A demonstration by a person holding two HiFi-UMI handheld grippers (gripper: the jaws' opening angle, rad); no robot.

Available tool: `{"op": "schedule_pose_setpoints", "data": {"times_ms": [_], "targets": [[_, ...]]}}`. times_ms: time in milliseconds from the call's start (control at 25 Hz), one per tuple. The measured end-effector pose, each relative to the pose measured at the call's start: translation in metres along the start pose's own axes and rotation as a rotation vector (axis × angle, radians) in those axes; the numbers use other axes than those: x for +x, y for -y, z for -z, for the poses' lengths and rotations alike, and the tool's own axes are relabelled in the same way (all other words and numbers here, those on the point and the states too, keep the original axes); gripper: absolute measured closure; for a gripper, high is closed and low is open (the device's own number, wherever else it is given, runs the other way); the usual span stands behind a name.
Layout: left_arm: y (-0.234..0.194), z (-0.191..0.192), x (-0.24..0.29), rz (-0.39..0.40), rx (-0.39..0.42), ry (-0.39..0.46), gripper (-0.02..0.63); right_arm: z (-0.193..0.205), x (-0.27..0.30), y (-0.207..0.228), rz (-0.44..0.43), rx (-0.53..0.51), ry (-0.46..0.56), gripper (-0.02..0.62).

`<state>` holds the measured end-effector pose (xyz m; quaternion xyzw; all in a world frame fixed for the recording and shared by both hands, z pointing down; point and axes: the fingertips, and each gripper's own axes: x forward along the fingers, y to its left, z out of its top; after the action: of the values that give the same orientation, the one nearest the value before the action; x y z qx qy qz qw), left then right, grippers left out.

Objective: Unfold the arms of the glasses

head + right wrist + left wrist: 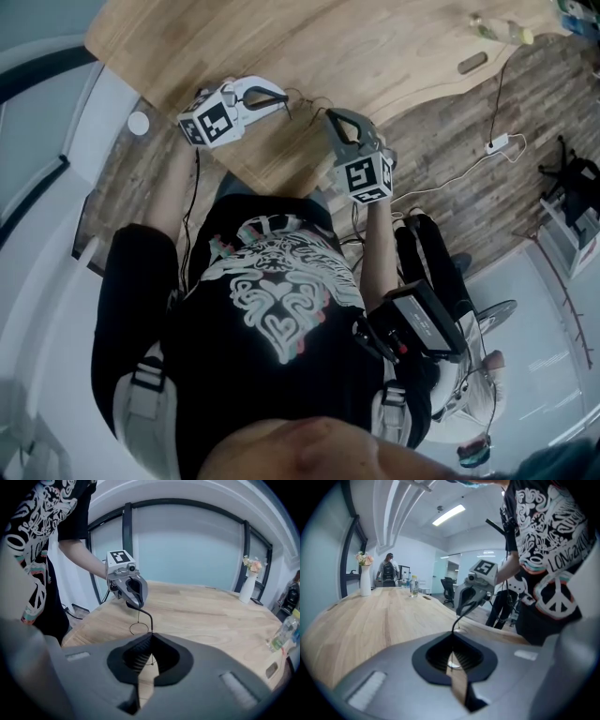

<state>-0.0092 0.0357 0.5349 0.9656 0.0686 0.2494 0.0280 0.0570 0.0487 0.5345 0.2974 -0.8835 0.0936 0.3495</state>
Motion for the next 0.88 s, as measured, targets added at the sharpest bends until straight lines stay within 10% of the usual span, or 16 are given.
{"op": "schedule_pose_setpoints", "data": {"times_ms": [360, 880], "targets": [[-0.001, -0.001, -0.002, -0.013, 0.007, -0.010, 0.615, 0.018, -0.009, 0.004, -0.001, 0.030, -0.052, 0.595], [0.009, 0.009, 0.010, 0.005, 0.004, -0.056, 0.615, 0.007, 0.065, -0.011, -0.161, -0.362, -0.300, 0.529]]}}
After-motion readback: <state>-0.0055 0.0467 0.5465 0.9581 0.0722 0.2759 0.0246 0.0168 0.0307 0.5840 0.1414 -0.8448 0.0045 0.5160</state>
